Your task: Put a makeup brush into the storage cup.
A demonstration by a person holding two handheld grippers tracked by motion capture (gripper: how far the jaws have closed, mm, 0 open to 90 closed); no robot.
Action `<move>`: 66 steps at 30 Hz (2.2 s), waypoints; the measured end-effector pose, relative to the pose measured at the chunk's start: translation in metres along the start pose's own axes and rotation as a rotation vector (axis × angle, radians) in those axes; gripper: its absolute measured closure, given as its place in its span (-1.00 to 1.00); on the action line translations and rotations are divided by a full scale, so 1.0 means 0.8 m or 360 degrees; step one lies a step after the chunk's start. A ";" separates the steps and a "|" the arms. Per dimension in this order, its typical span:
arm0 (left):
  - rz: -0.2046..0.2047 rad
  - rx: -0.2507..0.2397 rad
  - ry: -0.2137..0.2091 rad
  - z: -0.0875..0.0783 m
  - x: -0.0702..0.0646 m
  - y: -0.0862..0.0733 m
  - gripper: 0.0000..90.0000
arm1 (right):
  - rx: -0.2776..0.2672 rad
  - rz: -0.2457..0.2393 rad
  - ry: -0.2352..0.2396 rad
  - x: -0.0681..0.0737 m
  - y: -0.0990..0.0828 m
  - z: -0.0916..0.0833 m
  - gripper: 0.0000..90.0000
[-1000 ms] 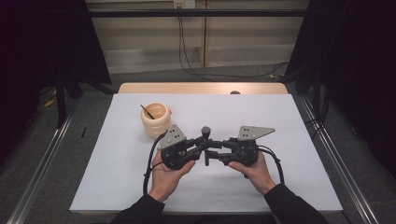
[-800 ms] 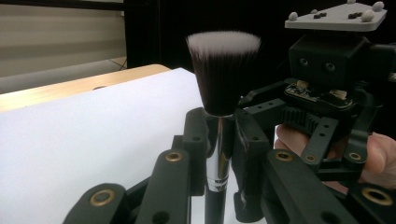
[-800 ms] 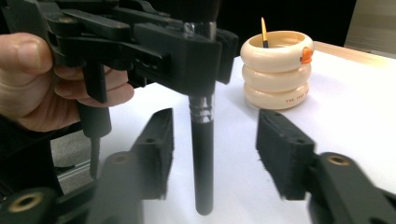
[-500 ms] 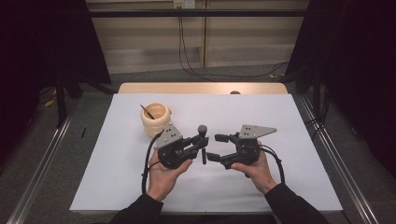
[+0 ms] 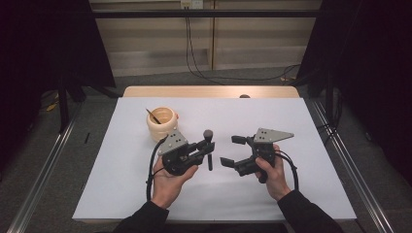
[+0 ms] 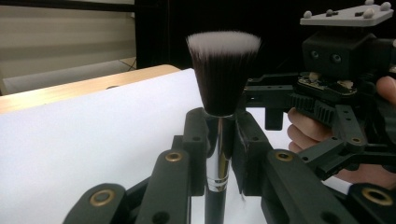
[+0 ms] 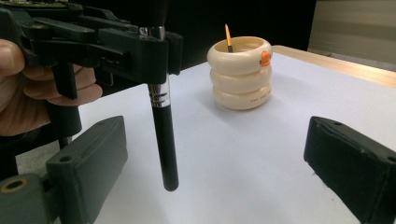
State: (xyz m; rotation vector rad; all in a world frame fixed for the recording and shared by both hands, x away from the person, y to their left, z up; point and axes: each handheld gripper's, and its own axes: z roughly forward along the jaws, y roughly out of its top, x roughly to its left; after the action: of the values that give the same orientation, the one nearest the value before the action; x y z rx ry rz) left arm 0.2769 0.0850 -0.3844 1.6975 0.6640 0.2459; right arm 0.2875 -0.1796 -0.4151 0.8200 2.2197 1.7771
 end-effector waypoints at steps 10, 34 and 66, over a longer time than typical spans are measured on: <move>-0.0002 -0.0011 0.0030 -0.012 0.006 0.005 0.72 | -0.0073 -0.0040 -0.0138 0.001 -0.003 -0.008 -0.97; 0.0006 -0.0044 0.0072 -0.041 0.022 0.016 0.72 | -0.0096 -0.0058 -0.0421 0.004 -0.017 -0.043 -0.96; 0.0016 -0.0067 0.0163 -0.069 0.047 0.045 0.72 | -0.0180 -0.0051 -0.0612 0.005 -0.047 -0.098 -1.00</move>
State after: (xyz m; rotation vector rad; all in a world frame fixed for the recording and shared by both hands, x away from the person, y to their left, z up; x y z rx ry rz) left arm 0.2902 0.1478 -0.3440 1.6564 0.7212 0.3537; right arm 0.2364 -0.2485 -0.4286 0.9974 1.8591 1.5571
